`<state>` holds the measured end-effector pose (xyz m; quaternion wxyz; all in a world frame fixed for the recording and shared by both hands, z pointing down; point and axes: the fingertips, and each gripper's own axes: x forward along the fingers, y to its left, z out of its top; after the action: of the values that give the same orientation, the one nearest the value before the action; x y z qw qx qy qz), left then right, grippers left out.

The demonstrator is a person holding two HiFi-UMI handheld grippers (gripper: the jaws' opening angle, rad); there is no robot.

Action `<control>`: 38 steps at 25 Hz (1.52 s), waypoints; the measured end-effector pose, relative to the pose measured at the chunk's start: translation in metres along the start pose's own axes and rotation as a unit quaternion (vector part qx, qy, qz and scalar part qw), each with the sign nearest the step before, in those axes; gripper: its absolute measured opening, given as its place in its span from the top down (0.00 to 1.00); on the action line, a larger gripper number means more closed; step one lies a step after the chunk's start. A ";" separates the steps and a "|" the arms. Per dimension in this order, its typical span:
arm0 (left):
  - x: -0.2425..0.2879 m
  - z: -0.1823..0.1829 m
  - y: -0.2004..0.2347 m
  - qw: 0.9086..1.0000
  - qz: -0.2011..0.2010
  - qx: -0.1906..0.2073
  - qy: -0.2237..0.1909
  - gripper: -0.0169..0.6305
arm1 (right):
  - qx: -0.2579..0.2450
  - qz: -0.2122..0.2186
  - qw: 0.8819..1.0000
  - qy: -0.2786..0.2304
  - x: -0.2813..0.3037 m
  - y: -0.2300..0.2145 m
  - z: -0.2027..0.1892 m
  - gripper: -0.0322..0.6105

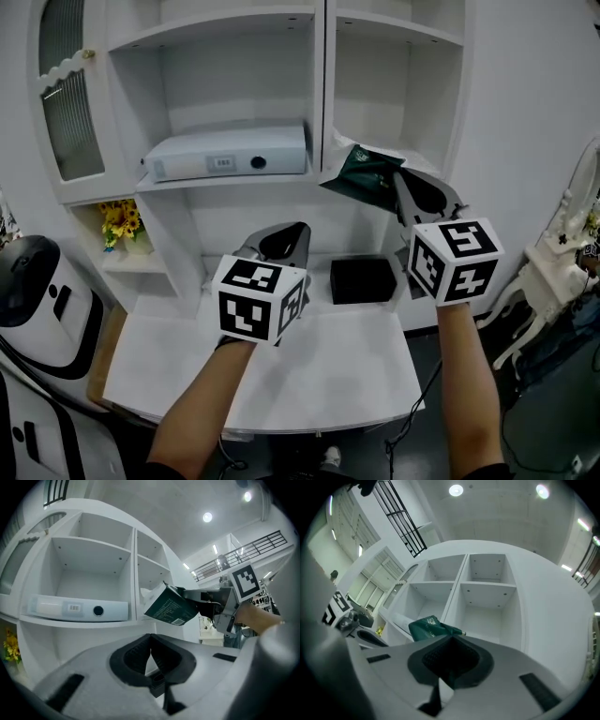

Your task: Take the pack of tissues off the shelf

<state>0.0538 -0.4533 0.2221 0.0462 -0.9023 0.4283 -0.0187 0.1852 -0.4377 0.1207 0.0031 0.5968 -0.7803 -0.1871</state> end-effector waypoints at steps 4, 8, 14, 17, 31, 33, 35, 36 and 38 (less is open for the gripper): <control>-0.026 -0.012 0.006 1.000 0.000 -0.007 0.005 0.97 | 0.016 -0.002 1.000 0.015 -0.020 0.030 -0.017 0.95; -0.051 -0.029 0.012 1.000 0.008 -0.004 0.013 0.97 | 0.042 -0.002 0.998 0.039 -0.037 0.061 -0.047 0.95; -0.080 -0.056 0.020 0.999 0.023 -0.005 0.025 0.97 | 0.075 -0.001 0.995 0.069 -0.055 0.103 -0.088 0.95; -0.093 -0.072 0.024 0.999 0.033 -0.004 0.034 0.97 | 0.081 -0.003 0.993 0.081 -0.062 0.121 -0.106 0.95; -0.118 -0.100 0.014 0.998 0.040 0.002 0.052 0.97 | 0.123 0.009 0.986 0.115 -0.088 0.165 -0.148 0.95; -0.118 -0.098 0.009 0.998 0.038 0.001 0.051 0.97 | 0.121 0.009 0.986 0.113 -0.091 0.164 -0.145 0.95; -0.118 -0.096 0.006 0.998 0.037 0.001 0.049 0.97 | 0.120 0.007 0.986 0.113 -0.094 0.162 -0.144 0.95; -0.118 -0.095 0.004 0.998 0.036 0.001 0.048 0.97 | 0.119 0.006 0.986 0.113 -0.095 0.161 -0.143 0.95; -0.118 -0.093 0.001 0.998 0.035 0.000 0.046 0.97 | 0.117 0.005 0.987 0.113 -0.098 0.160 -0.143 0.95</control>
<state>-0.0290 -0.3688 0.3155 0.0276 -0.8851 0.4608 -0.0586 0.0970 -0.3529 0.3220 0.0229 0.6063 -0.7945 -0.0259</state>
